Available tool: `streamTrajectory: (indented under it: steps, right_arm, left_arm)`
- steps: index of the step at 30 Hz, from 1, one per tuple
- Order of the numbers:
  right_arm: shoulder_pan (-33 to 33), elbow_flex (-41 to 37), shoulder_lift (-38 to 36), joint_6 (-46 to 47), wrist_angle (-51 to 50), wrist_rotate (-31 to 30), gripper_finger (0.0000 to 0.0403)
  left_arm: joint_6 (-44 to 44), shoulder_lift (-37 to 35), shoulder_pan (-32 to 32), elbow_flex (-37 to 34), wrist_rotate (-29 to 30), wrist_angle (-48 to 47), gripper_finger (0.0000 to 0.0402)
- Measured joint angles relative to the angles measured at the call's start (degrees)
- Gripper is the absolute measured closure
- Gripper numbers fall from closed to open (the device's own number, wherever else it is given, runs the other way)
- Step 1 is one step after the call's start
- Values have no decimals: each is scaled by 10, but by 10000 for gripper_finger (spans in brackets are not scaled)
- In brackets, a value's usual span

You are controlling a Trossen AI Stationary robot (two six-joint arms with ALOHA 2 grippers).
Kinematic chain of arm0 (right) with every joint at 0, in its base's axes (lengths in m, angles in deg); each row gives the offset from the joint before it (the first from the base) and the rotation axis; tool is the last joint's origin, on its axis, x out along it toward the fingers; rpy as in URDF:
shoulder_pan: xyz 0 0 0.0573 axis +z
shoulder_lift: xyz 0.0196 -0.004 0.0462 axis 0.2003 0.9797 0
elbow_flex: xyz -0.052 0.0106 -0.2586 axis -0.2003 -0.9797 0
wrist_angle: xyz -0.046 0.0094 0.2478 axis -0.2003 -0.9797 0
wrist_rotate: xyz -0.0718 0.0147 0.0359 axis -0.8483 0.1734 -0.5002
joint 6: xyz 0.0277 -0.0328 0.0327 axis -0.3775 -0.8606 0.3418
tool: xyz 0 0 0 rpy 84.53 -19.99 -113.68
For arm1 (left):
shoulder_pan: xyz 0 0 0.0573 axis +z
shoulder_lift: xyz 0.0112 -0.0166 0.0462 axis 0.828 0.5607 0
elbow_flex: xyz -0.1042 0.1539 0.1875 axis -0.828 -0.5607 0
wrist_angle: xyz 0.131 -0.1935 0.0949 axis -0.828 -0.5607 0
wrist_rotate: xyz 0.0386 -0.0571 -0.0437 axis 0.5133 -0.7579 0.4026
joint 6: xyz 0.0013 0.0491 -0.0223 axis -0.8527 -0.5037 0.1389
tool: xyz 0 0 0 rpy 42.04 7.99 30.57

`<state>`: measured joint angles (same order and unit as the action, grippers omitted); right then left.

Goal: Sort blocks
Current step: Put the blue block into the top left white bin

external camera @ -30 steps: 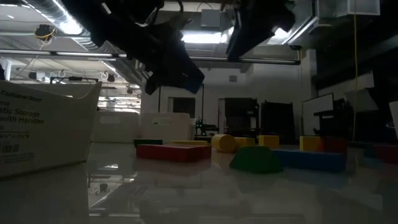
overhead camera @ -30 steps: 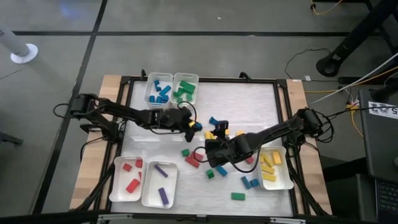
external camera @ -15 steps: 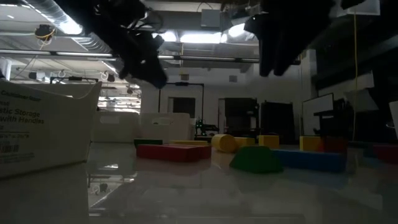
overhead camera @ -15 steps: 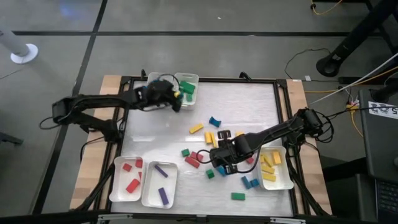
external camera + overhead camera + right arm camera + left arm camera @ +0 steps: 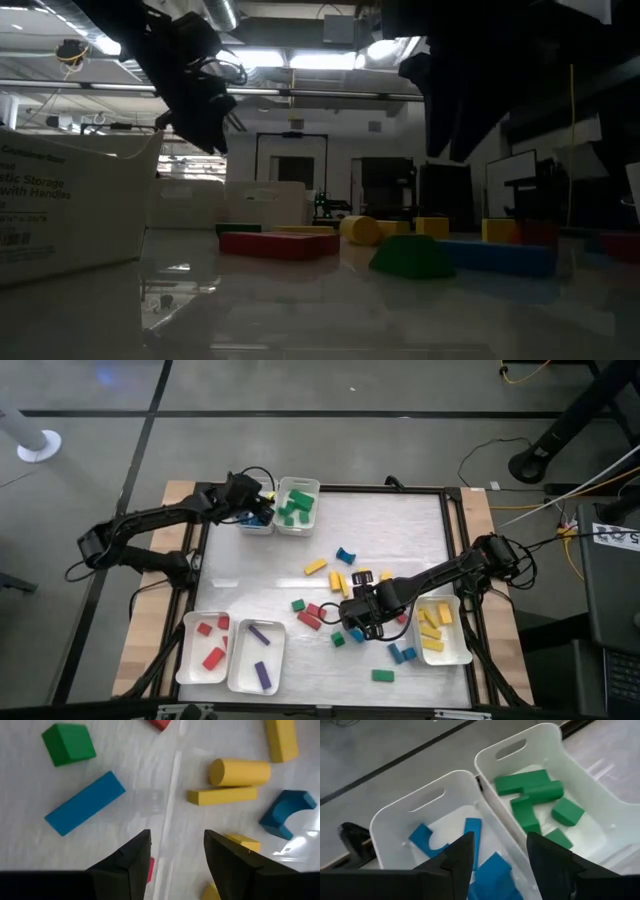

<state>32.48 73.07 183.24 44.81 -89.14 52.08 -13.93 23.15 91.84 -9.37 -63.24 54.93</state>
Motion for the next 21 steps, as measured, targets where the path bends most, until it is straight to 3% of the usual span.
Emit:
streamTrajectory:
  steps: [6,12,21]
  right_arm:
    - [-5,0,0,17,44,-91,221]
    - [-72,0,0,87,57,-102,221]
    - [-240,0,0,105,55,29,221]
  left_arm:
    - [60,0,5,0,-15,-24,215]
    - [73,0,-27,0,-137,-20,213]
    - [71,0,-102,0,-166,-25,212]
